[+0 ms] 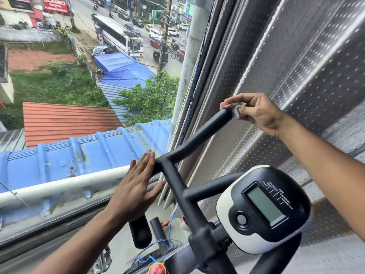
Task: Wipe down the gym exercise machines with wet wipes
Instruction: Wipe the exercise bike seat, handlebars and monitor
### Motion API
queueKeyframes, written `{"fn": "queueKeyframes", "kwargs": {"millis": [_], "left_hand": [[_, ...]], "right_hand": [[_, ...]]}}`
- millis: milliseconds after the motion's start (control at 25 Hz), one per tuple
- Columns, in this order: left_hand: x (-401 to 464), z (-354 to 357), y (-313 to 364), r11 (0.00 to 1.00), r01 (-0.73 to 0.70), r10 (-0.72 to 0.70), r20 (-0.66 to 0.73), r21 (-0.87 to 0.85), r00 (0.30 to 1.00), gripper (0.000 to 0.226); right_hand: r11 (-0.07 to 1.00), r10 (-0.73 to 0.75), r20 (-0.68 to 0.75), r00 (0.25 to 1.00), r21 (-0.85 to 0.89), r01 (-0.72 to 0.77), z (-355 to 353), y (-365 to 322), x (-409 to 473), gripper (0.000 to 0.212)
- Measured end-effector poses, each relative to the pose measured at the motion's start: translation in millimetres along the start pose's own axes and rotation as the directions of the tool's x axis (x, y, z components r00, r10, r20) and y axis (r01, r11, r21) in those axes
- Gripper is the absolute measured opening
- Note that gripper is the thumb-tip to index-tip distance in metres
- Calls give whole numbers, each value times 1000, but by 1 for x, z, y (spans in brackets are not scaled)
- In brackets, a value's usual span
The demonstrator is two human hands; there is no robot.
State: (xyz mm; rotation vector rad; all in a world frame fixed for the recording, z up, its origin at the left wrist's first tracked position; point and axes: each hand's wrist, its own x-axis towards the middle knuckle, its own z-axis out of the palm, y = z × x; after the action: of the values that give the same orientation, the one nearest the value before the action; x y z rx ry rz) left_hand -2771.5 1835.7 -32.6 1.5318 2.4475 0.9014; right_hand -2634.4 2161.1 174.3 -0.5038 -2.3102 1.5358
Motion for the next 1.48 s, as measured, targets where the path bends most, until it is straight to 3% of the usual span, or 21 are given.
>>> {"fn": "queueKeyframes", "kwargs": {"millis": [120, 200, 320, 400, 440, 480, 560, 640, 720, 800, 1000, 1200, 1400, 1480], "left_hand": [[0, 1, -1, 1000, -3, 3, -12, -9, 1000, 88], [0, 2, -3, 1000, -5, 5, -14, -5, 1000, 88], [0, 3, -3, 1000, -7, 7, -16, -3, 1000, 87], [0, 3, -3, 1000, -13, 13, -22, -9, 1000, 87], [0, 4, -3, 1000, -16, 16, -25, -9, 1000, 88], [0, 4, -4, 1000, -18, 18, -30, -7, 999, 89], [0, 5, -4, 1000, -19, 19, -42, -8, 999, 91], [0, 5, -5, 1000, -15, 14, -43, -21, 999, 90], [0, 5, -4, 999, -15, 13, -38, -34, 999, 87], [0, 5, -5, 999, -10, 9, -40, -38, 999, 87], [-1, 7, -6, 999, -14, 12, -55, -38, 998, 87], [-1, 8, -5, 1000, -15, 13, -72, -25, 997, 88], [-1, 7, -5, 1000, -8, 7, -64, -27, 998, 87], [-2, 7, -5, 1000, -7, 6, -54, -19, 999, 87]], "right_hand": [[935, -228, -106, 968, -301, 187, 19, 10, -20, 34], [792, -445, -103, 890, -509, 337, 29, 27, -35, 35], [415, -647, 231, 727, -692, 590, 29, 48, -50, 30], [315, -638, 364, 678, -681, 662, 31, 62, -55, 28], [360, -629, 312, 712, -694, 623, 31, 69, -56, 28], [470, -602, 172, 780, -713, 520, 33, 75, -58, 28], [792, -372, -254, 893, -589, 162, 42, 80, -60, 24], [975, -75, -502, 861, -220, -44, 49, 74, -54, 17], [1000, 14, -592, 806, 10, -10, 51, 64, -43, 23], [994, 27, -597, 802, 104, 44, 55, 56, -34, 22], [992, -20, -479, 878, 97, 76, 71, 57, -44, 19], [990, 134, -379, 916, 94, -106, 115, 87, -41, 23], [902, 304, -258, 917, 389, -190, 143, 101, -39, 24], [912, 316, -175, 932, 326, -248, 157, 107, -43, 23]]}}
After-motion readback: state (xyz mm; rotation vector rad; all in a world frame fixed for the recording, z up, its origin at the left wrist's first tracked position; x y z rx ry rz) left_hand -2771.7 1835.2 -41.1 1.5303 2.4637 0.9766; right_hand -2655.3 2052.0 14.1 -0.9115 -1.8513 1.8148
